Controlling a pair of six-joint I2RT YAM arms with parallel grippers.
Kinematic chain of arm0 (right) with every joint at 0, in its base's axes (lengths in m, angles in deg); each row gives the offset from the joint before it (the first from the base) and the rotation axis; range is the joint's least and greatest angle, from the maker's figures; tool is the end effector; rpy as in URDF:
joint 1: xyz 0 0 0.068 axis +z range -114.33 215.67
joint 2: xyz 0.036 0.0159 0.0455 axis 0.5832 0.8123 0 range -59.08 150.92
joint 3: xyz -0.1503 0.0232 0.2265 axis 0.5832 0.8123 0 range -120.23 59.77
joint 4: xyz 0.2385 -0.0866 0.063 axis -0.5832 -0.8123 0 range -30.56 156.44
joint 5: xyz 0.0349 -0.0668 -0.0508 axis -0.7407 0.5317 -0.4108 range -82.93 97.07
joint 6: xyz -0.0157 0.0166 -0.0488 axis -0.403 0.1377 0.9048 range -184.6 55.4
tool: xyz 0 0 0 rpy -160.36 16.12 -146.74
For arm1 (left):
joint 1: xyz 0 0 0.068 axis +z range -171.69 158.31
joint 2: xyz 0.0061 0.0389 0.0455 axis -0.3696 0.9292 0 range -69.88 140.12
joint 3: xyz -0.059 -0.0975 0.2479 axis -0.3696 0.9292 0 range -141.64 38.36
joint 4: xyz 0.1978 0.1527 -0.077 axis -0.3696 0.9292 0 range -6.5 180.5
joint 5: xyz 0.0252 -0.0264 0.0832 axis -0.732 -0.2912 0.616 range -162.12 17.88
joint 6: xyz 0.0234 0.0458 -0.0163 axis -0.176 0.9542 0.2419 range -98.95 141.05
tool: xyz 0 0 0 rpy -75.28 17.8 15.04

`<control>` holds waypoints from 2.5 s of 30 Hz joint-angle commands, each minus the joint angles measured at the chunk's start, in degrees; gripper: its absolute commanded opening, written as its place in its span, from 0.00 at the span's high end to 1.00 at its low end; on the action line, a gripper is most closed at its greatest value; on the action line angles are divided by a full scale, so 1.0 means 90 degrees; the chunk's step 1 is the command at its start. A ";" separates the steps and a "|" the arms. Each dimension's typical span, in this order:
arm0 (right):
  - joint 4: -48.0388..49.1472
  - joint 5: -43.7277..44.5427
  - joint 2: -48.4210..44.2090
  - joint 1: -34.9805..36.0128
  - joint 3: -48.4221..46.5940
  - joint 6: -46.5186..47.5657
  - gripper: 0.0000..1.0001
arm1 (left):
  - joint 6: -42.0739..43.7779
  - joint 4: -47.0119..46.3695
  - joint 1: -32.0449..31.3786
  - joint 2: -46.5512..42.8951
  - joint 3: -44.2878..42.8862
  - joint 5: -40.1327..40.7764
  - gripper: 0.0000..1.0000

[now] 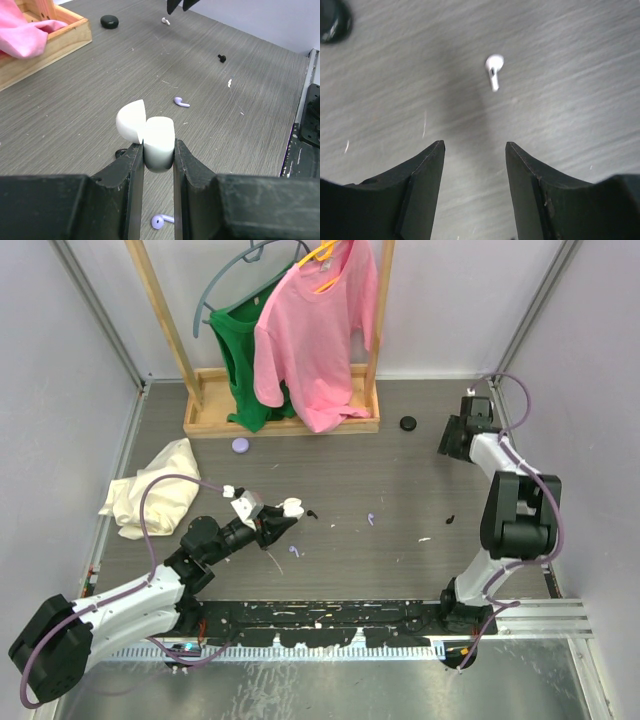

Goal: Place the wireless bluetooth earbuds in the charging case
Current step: Pick up the earbud from the center of the board.

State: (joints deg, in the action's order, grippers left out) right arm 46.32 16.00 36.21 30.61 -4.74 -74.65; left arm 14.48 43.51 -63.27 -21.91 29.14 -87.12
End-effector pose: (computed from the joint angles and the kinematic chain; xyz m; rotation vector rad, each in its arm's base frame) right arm 0.3525 -0.0369 0.2180 0.3893 2.4192 -0.1531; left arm 0.1287 -0.1265 0.2053 0.6872 1.4622 -0.8598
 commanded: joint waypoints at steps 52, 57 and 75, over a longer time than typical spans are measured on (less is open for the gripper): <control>-0.0479 -0.1628 0.1749 -0.0652 -0.1370 0.0084 0.81 | 0.0095 -0.0257 -0.0026 0.0009 -0.0304 -0.0165 1.00; -0.0230 -0.1715 0.1001 -0.0249 -0.0226 -0.0127 0.81 | 0.0095 -0.0212 -0.0028 -0.0050 -0.0304 -0.0163 1.00; -0.0326 -0.1064 -0.1398 0.1910 0.2152 -0.1593 0.77 | 0.0057 -0.0168 -0.0026 -0.0214 -0.0285 -0.0178 1.00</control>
State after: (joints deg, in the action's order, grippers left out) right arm 43.44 3.85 27.68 45.30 12.86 -84.66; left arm 14.48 44.50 -63.27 -22.92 28.73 -87.98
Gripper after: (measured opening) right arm 0.272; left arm 0.242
